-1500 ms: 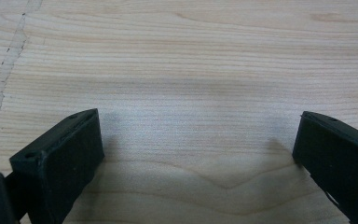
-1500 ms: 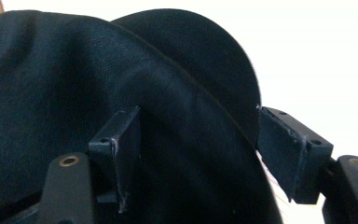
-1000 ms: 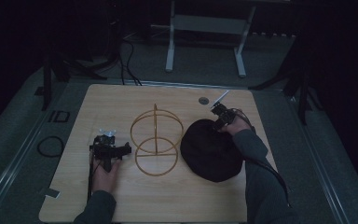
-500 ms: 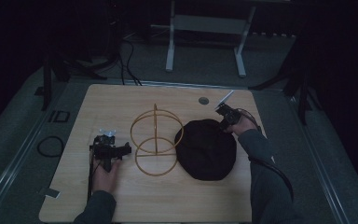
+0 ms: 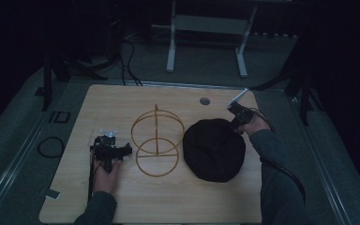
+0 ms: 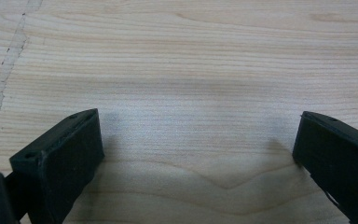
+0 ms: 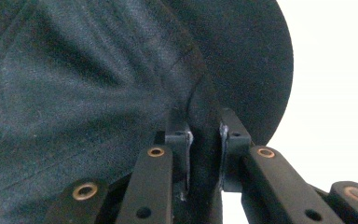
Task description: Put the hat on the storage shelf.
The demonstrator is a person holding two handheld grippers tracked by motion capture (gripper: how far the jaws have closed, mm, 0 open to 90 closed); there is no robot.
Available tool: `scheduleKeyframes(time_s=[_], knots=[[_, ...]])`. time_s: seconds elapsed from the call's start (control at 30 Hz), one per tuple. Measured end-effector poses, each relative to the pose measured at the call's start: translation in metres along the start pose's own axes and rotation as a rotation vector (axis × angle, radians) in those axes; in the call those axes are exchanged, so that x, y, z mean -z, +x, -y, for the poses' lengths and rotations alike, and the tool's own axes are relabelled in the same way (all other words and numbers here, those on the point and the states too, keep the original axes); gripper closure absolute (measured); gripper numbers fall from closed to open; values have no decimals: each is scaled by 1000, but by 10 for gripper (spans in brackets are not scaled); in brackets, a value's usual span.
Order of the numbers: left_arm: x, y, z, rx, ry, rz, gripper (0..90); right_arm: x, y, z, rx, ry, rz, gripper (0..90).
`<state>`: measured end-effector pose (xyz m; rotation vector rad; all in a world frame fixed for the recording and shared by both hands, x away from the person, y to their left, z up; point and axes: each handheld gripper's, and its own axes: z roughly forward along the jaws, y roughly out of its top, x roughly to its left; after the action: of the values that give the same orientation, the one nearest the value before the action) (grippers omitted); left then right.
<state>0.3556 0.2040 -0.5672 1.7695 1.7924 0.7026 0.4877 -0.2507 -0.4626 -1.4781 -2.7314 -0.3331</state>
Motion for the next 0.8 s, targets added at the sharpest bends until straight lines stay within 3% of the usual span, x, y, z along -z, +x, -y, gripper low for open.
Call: scheduleKeyframes(time_s=[0.3,0.47,0.8], knots=[[0,0,0,0,0,0,12,12,-1,7,-90,35,-46,783],[0,0,0,0,0,0,12,22,-2,11,-108,27,-92,783],[0,0,0,0,1,0,12,45,-6,14,-126,14,-120,782]])
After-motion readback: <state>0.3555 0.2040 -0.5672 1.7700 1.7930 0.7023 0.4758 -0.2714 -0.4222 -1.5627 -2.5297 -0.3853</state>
